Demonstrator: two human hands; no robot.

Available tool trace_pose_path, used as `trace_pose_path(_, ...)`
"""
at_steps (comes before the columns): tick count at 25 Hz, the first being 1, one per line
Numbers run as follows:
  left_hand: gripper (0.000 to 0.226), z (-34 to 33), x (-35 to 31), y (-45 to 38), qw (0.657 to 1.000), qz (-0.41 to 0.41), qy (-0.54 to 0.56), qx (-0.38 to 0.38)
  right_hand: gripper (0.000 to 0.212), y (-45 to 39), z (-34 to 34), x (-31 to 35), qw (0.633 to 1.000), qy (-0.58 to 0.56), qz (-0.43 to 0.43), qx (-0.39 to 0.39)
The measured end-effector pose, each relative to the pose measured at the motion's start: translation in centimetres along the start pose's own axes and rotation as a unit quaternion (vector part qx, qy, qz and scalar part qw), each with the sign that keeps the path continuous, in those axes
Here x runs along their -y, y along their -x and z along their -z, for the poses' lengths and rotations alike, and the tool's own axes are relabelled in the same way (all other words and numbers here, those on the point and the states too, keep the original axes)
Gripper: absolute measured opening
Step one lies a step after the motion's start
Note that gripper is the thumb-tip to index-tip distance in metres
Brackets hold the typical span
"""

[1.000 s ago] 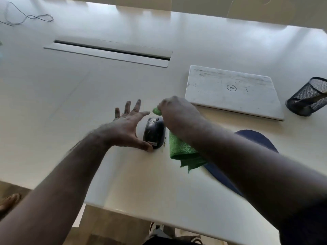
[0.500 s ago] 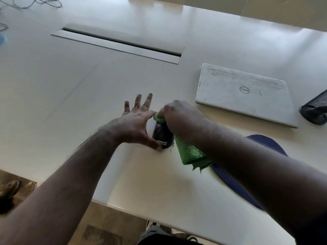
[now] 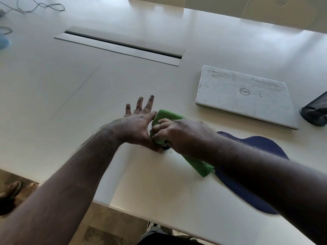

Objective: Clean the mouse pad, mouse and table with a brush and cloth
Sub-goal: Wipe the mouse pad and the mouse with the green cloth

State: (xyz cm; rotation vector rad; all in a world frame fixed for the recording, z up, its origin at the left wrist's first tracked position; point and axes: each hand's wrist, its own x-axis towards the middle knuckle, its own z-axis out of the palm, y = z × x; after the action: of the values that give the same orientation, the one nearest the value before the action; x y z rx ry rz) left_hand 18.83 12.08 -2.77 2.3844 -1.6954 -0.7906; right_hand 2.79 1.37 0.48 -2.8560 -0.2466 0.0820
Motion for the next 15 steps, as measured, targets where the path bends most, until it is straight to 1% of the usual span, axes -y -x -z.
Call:
trace_pose_path(2,0.133,0.2,-0.1,-0.1,1.000,0.004,0.004,0.011,0.031,0.4,0.3,-0.6,0.999,0.001,-0.006,-0.034)
trace_pose_path(4,0.133,0.3,-0.1,-0.1,1.000,0.008,0.004,0.021,0.034,0.5,1.1,-1.7,0.993,0.013,-0.069,-0.091)
trace_pose_path(6,0.133,0.4,-0.1,-0.1,1.000,0.008,-0.003,0.019,0.036,0.4,1.8,-2.4,0.985,0.010,-0.143,-0.101)
trace_pose_path(7,0.133,0.3,-0.1,-0.1,1.000,0.006,-0.005,0.017,0.035,0.3,1.7,-2.4,0.984,0.002,-0.154,-0.095)
trace_pose_path(10,0.133,0.2,-0.1,-0.2,1.000,-0.001,-0.004,0.014,0.035,0.1,1.4,-1.4,0.988,0.021,-0.139,-0.060)
trace_pose_path(12,0.132,0.2,-0.2,-0.2,1.000,-0.006,-0.008,0.008,0.038,0.4,1.3,-1.0,0.990,0.037,-0.124,-0.054)
trace_pose_path(15,0.136,0.3,-0.3,-0.3,1.000,-0.009,-0.009,0.007,0.036,0.6,0.9,0.5,0.994,0.070,-0.058,-0.053)
